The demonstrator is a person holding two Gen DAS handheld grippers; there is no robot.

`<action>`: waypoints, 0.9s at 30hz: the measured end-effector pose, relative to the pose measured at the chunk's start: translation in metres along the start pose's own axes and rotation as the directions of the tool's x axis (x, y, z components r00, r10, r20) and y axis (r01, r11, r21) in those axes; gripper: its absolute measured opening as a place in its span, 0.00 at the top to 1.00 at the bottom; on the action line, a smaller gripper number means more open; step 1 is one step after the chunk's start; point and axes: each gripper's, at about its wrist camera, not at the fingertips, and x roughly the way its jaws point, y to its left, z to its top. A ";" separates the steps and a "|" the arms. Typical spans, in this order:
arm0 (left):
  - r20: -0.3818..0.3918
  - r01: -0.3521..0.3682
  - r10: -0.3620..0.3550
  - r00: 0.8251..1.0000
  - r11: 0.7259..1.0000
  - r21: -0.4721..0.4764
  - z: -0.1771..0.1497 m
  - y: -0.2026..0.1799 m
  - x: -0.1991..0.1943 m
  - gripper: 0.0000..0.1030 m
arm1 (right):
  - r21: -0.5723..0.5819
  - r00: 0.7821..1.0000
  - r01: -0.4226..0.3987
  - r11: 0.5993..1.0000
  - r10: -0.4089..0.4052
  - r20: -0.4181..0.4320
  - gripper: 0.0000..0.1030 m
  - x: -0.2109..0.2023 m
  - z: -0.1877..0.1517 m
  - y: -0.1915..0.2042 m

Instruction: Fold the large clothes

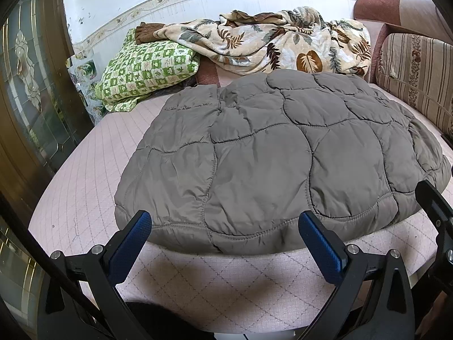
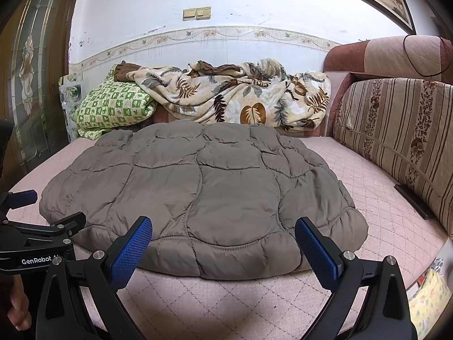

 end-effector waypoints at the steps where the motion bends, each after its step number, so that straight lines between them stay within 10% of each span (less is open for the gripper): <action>1: 0.001 -0.001 0.001 1.000 1.000 0.000 0.000 0.000 0.000 0.00 | 0.002 1.000 0.001 1.000 -0.001 0.000 0.01 0.000 0.000 -0.001; 27: 0.048 0.045 -0.042 0.998 0.998 -0.052 0.003 0.013 -0.019 0.00 | 0.008 1.000 0.006 1.000 -0.006 0.009 0.01 -0.007 0.002 -0.005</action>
